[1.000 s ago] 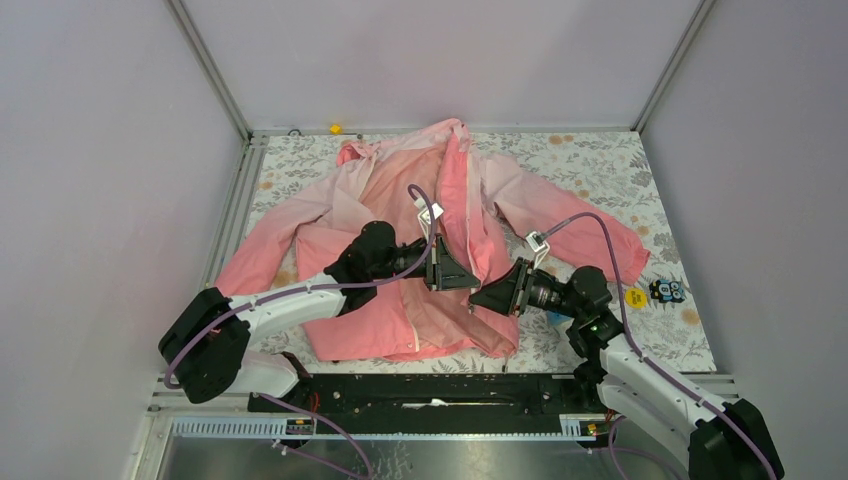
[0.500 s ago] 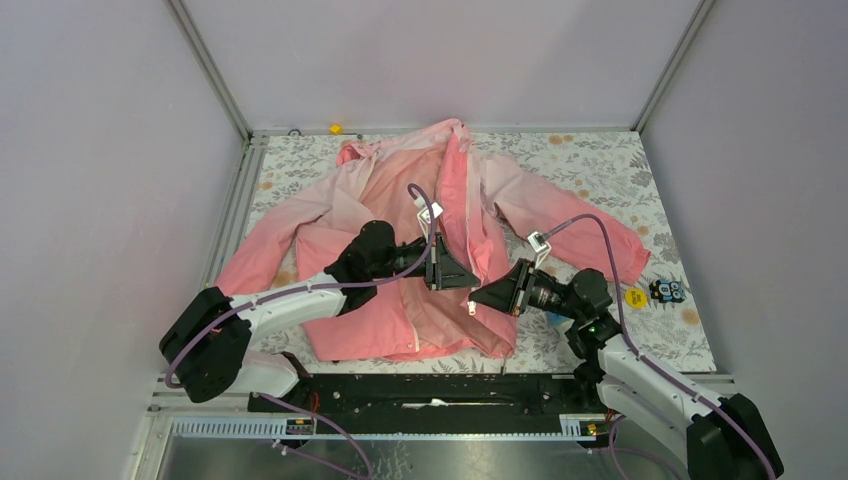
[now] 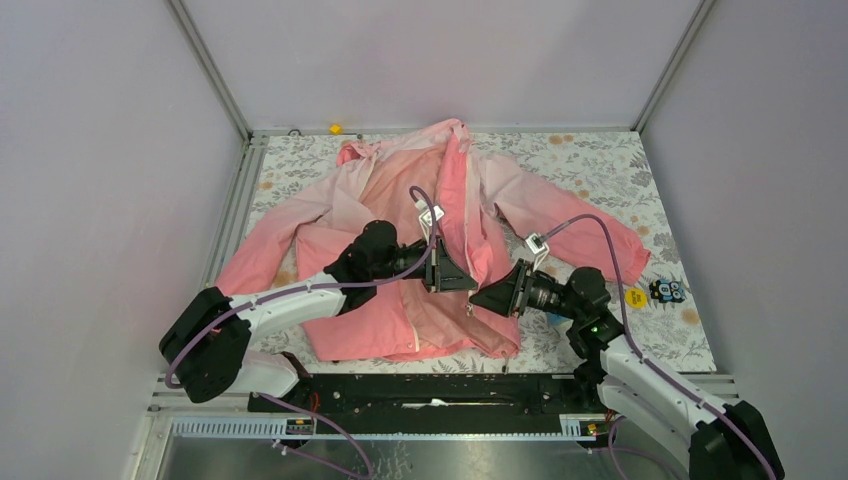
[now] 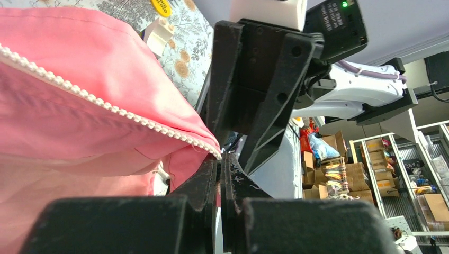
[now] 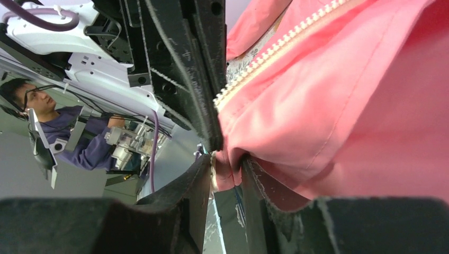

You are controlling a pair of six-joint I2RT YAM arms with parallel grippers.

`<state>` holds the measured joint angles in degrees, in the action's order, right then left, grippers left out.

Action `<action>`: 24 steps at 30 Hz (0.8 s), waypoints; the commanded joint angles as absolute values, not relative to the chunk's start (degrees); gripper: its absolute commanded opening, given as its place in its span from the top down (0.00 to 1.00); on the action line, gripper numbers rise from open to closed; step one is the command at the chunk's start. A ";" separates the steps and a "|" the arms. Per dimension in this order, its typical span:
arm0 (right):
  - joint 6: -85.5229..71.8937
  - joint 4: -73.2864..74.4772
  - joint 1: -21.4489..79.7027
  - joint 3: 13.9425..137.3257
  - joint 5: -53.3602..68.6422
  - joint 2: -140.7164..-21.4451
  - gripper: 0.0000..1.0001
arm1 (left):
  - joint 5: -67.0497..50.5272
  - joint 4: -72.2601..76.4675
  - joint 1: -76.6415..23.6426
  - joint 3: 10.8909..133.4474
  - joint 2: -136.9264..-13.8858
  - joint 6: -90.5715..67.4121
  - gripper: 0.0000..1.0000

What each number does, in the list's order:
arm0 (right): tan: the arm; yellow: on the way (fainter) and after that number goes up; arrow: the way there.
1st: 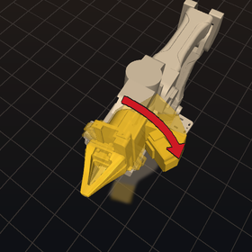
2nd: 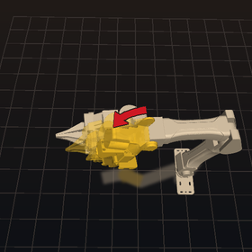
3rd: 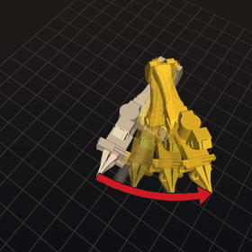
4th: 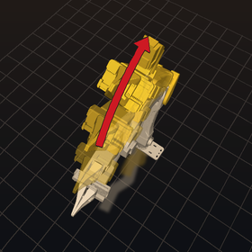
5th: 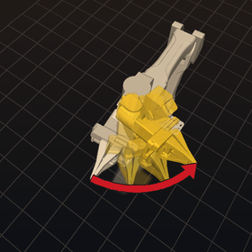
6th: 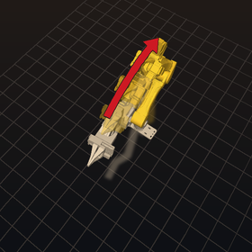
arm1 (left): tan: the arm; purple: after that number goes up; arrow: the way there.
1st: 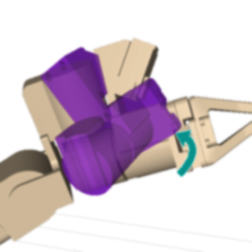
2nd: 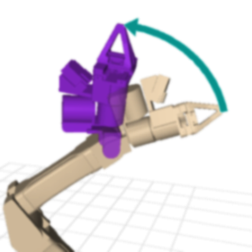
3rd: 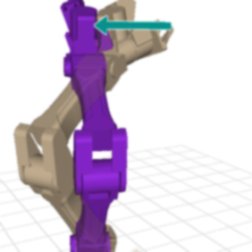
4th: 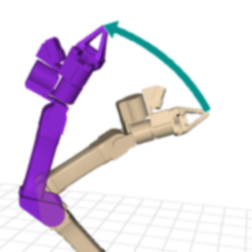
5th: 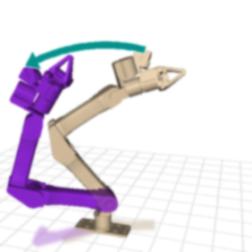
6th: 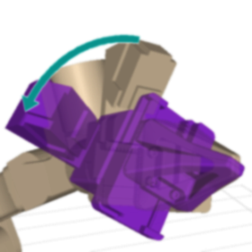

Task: Zip up the jacket

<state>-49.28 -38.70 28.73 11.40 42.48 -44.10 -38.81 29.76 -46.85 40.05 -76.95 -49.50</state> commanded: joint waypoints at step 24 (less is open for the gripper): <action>-39.23 -3.35 31.04 28.52 24.59 -45.27 0.50 | -20.67 13.03 -49.28 48.65 -75.28 -42.13 1.00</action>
